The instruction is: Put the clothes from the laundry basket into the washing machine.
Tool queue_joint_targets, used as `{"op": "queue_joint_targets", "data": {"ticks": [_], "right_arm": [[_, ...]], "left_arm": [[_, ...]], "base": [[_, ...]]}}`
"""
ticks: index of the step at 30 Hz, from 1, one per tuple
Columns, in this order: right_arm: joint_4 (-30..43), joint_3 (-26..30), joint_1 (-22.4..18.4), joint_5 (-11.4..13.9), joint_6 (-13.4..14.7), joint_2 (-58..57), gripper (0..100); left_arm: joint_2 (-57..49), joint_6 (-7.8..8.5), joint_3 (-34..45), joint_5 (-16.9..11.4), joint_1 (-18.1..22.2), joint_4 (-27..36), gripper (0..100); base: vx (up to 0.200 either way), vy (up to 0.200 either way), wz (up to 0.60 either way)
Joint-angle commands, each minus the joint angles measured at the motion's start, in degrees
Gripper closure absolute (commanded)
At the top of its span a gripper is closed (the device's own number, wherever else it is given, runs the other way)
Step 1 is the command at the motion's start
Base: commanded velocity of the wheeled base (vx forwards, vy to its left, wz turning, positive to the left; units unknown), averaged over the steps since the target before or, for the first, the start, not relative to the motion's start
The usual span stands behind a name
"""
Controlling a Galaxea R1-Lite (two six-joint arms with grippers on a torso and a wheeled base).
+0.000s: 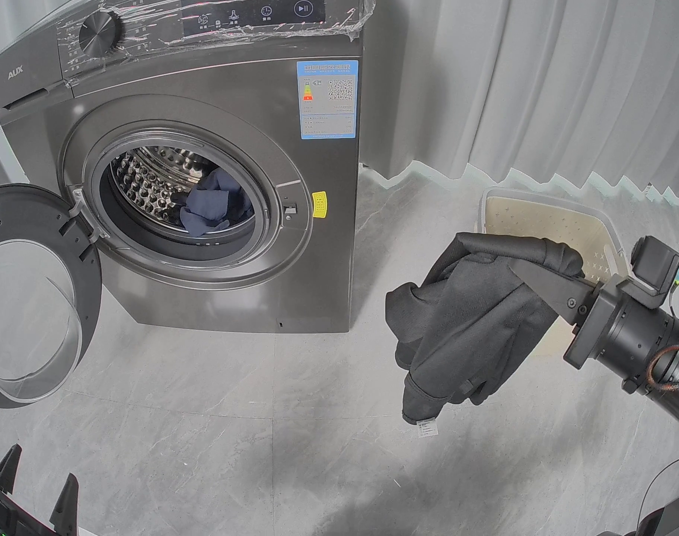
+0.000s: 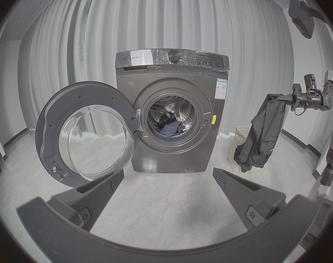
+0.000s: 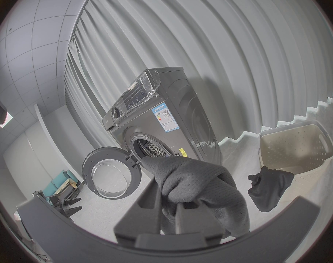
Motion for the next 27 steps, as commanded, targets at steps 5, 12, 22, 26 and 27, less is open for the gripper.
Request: {"op": "queue_joint_targets", "data": {"ticks": [5,12,22,26,27], "right_arm": [[-0.03,-0.04,-0.14,-0.04,0.01,0.08,100],[-0.03,-0.04,-0.32,-0.04,0.01,-0.01,100],[-0.03,0.05,-0.32,-0.04,0.01,-0.01,100],[-0.03,0.14,-0.40,-0.04,0.01,-0.01,100],[-0.03,0.23,-0.40,0.05,0.01,-0.01,100]], "left_arm": [[-0.15,0.03,0.92,-0.02,0.01,-0.01,0],[-0.15,0.03,0.92,-0.02,0.01,-0.01,0],[-0.15,-0.06,0.92,-0.02,0.10,-0.01,0],[-0.15,-0.06,0.92,-0.02,0.01,-0.01,0],[-0.15,-0.06,0.92,-0.02,0.01,-0.01,0]], "base": [[0.000,0.200,0.00],[0.000,0.200,0.00],[0.000,0.200,0.00],[0.000,0.200,0.00],[0.000,0.200,0.00]]}}
